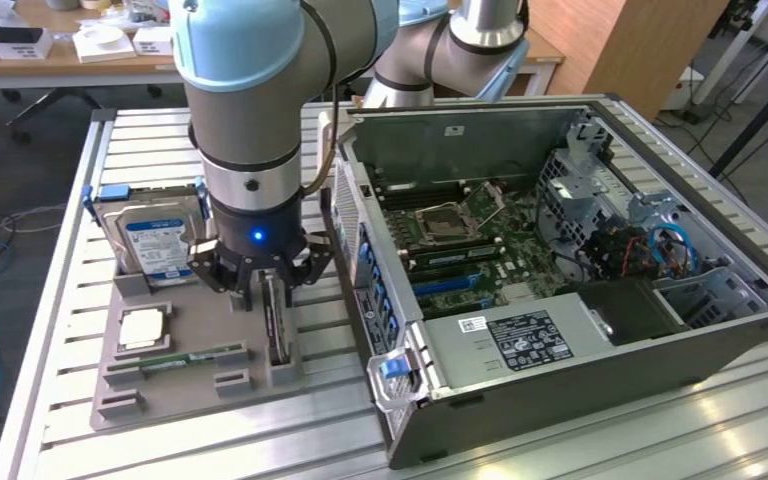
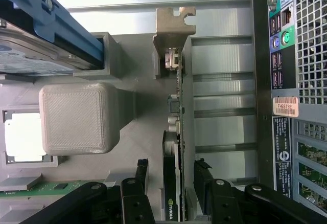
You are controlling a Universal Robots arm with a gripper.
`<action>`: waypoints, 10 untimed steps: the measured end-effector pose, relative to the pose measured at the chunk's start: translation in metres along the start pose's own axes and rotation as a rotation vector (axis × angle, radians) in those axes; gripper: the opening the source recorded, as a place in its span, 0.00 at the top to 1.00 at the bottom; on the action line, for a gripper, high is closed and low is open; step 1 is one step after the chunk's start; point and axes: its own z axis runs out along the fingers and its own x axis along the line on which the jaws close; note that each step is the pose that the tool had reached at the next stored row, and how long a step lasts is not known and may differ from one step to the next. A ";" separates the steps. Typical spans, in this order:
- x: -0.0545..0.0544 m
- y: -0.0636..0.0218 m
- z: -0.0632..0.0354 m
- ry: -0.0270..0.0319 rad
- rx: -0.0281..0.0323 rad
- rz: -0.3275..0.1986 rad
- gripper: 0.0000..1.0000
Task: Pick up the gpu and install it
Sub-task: 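Pick up the gpu and move the gpu toward the slot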
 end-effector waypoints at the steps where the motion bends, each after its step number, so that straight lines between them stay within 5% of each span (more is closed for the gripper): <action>1: 0.000 0.0000 0.0000 0.0000 0.0000 0.000 0.51; 10: 0.000 0.0000 0.0000 0.0000 0.0000 0.000 0.60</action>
